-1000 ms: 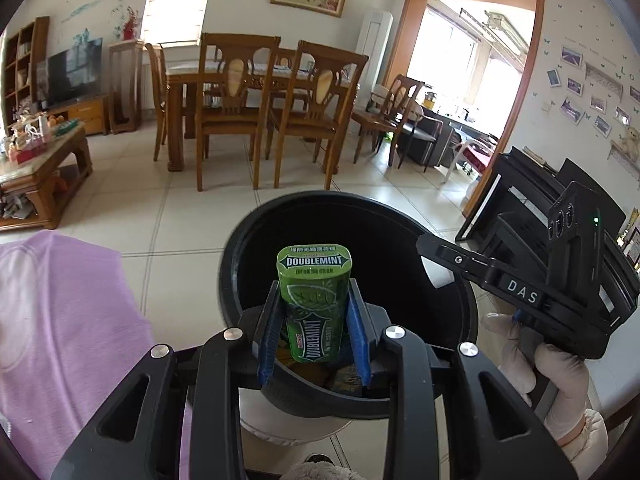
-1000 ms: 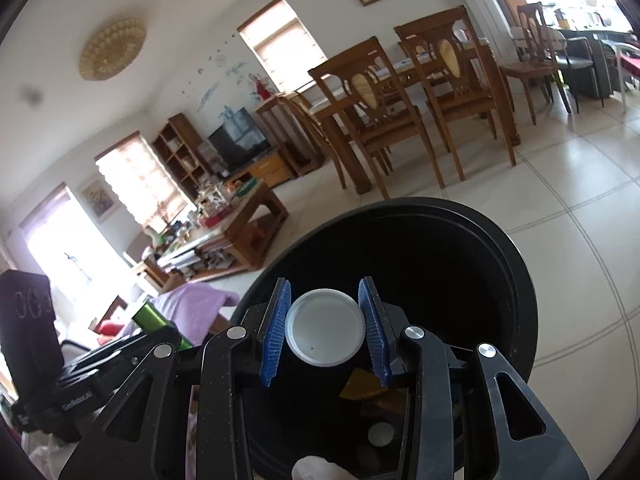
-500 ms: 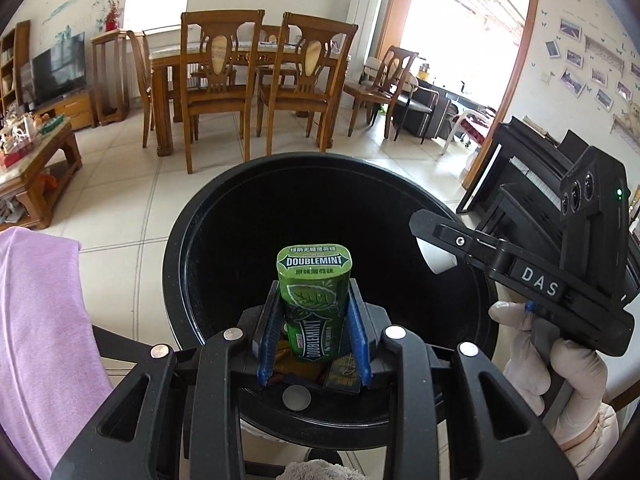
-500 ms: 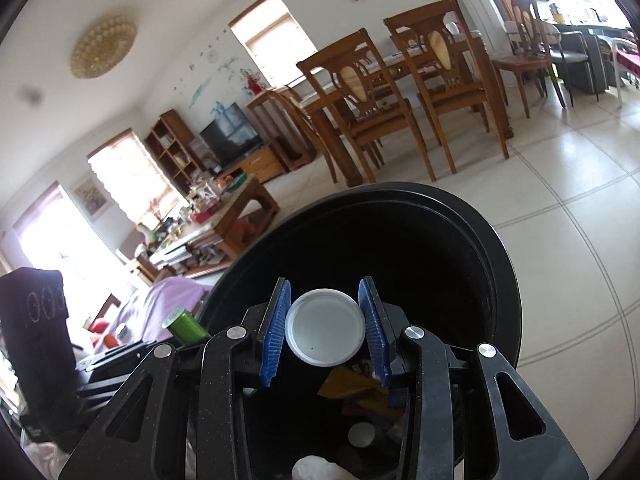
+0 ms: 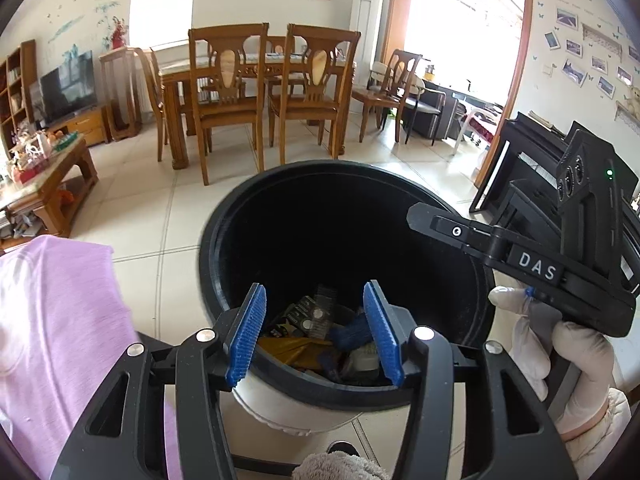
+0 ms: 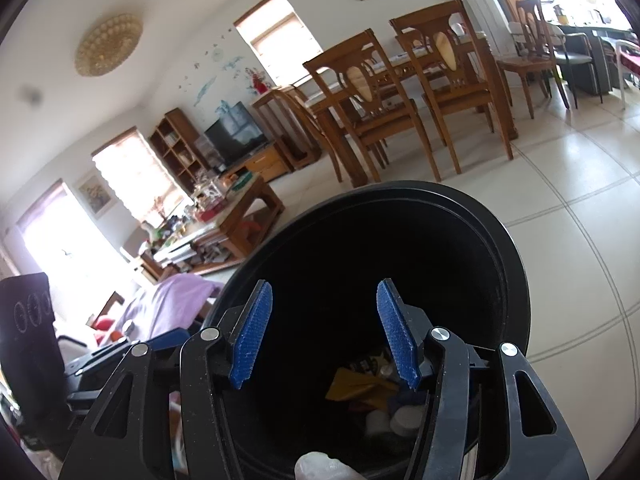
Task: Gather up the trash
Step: 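Move both open tools back toward the table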
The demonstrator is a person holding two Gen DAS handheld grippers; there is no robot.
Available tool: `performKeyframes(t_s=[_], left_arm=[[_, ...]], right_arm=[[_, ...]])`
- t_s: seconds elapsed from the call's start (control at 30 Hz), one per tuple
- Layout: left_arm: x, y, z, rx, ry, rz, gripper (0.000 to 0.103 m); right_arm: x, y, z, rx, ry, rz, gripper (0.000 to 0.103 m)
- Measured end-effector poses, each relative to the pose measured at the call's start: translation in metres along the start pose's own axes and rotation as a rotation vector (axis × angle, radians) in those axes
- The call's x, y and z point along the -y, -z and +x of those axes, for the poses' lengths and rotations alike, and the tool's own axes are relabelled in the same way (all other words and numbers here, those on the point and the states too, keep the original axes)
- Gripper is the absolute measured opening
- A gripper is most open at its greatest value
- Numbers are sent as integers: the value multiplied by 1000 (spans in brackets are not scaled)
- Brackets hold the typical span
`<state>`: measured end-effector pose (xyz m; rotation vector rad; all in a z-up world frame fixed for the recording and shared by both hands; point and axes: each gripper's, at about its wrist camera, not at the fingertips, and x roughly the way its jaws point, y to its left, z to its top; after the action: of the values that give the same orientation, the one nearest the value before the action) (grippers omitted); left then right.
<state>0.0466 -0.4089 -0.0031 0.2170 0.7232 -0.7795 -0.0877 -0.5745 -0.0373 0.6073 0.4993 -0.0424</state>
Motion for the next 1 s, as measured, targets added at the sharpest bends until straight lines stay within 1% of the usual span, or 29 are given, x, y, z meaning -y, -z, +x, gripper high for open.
performKeyframes(t_s=[0.03,0.07,0.17,0.23,0.3,0.4,0.53,0.63,0.77,0.9,1.0], left_arm=[[-2,1,-5,11,-9,-4,70],[-6,3,-15,32,-25,-13,73],[-15,8,-34,58,-41,-29,74],[-22,12,-47,72,-52,-41,74],[-32,15,-61,86,-68,-55,74],[-51,24,-83,101,-88,-83,74],[-79,38,-108,119,-123,-125,74],[-113,54,-128,127,-163,-182,74],[-169,78,-155,139,-226,-288,74],[-229,104,-185,160,-311,-405,74],[-270,119,-201,160,-386,-459,74]], right_arm=[[-2,0,-1,1,-4,-1,61],[-4,1,-2,3,-9,-3,61],[-18,3,-4,0,-25,-19,64],[-28,4,-2,-5,-40,-28,67],[-42,6,0,-13,-53,-47,67],[-69,10,7,-30,-76,-81,67],[-117,22,21,-68,-118,-147,67],[-158,32,34,-102,-153,-199,67],[-216,52,59,-158,-205,-269,67],[-271,75,80,-212,-253,-341,67],[-310,94,95,-258,-289,-403,67]])
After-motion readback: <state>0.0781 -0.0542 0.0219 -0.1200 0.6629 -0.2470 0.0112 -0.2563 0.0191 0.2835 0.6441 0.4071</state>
